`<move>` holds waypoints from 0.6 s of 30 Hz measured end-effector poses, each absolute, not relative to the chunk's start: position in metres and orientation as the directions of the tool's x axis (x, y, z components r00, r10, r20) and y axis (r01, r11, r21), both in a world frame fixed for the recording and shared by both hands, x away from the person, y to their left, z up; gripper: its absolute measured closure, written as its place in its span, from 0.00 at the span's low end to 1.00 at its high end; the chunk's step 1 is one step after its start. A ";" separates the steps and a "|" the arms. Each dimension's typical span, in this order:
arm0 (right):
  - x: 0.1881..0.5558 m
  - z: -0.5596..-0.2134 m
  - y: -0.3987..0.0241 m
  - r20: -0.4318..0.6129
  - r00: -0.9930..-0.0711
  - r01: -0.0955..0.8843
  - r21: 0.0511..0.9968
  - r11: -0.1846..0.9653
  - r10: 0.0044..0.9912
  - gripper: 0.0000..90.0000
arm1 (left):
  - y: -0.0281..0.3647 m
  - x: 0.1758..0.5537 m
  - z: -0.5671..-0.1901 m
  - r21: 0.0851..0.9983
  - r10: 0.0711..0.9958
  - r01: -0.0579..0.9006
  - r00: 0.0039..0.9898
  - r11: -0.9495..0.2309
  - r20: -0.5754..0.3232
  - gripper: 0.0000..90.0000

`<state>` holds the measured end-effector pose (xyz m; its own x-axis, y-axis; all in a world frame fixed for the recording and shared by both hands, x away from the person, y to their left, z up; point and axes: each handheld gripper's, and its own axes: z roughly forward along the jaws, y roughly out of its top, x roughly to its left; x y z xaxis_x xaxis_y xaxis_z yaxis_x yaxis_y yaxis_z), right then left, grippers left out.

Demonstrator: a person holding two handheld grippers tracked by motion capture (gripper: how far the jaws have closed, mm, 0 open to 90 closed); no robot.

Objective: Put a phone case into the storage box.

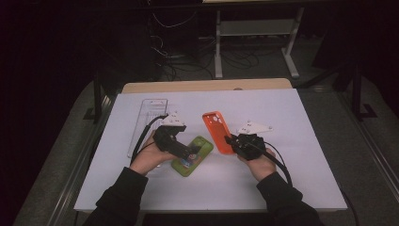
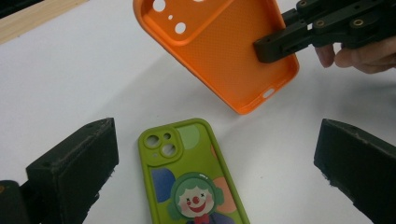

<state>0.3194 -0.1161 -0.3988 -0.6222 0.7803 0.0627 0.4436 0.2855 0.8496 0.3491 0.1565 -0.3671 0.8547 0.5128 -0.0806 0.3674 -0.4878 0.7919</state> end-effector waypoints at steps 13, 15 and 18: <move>0.312 -0.395 -0.110 0.095 -0.623 0.435 0.867 0.243 0.777 0.90 | 0.150 0.351 -0.366 0.817 0.556 0.399 0.823 -0.416 -0.119 0.00; 0.311 -0.395 -0.107 0.089 -0.627 0.427 0.870 0.246 0.774 0.90 | 0.149 0.351 -0.365 0.820 0.562 0.411 0.816 -0.399 -0.135 0.00; 0.309 -0.395 -0.102 0.087 -0.632 0.423 0.871 0.249 0.770 0.90 | 0.147 0.352 -0.364 0.833 0.566 0.414 0.810 -0.367 -0.153 0.00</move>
